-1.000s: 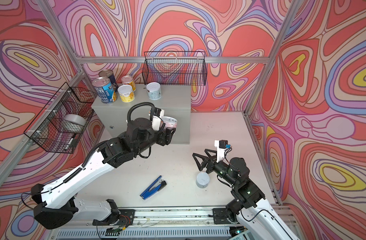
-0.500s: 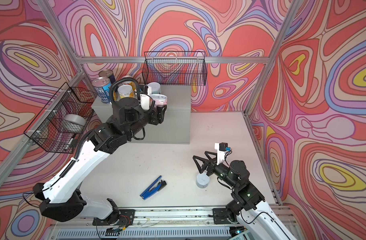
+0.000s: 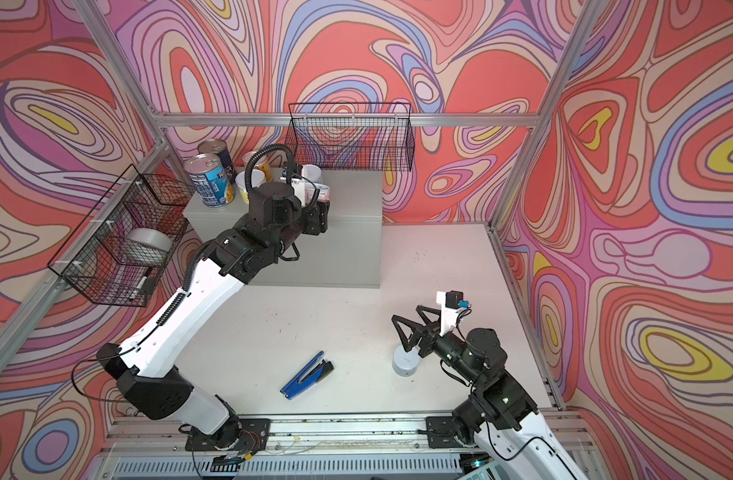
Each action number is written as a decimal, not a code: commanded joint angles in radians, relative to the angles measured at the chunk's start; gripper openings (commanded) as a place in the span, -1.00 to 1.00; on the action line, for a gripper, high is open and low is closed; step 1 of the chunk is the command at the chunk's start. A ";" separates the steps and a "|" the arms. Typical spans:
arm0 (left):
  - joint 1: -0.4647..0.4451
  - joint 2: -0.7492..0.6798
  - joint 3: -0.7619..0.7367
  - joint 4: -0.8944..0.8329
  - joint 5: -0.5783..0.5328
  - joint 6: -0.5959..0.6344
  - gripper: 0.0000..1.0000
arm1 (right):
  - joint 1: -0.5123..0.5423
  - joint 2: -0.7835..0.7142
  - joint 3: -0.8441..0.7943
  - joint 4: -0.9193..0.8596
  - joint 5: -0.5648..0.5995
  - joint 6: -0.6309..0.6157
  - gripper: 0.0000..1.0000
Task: Place and organize the canned foods onto the counter
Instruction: 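Carry the pink can with the left gripper up onto the cabinet top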
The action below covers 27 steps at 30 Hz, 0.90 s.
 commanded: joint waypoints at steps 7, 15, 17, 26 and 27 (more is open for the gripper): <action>0.030 0.083 0.053 0.166 -0.013 -0.028 -0.24 | 0.005 -0.021 -0.003 -0.075 0.057 -0.036 0.97; 0.033 0.162 0.090 0.214 -0.019 -0.060 -0.25 | 0.005 -0.037 0.000 -0.113 0.085 -0.047 0.97; 0.034 0.190 0.117 0.196 -0.036 -0.049 -0.25 | 0.005 -0.038 0.003 -0.121 0.089 -0.046 0.97; 0.066 0.203 0.096 0.216 -0.120 -0.028 -0.24 | 0.005 -0.054 0.001 -0.149 0.111 -0.043 0.97; 0.072 0.198 0.085 0.223 -0.129 -0.021 -0.24 | 0.005 -0.052 -0.001 -0.148 0.110 -0.044 0.97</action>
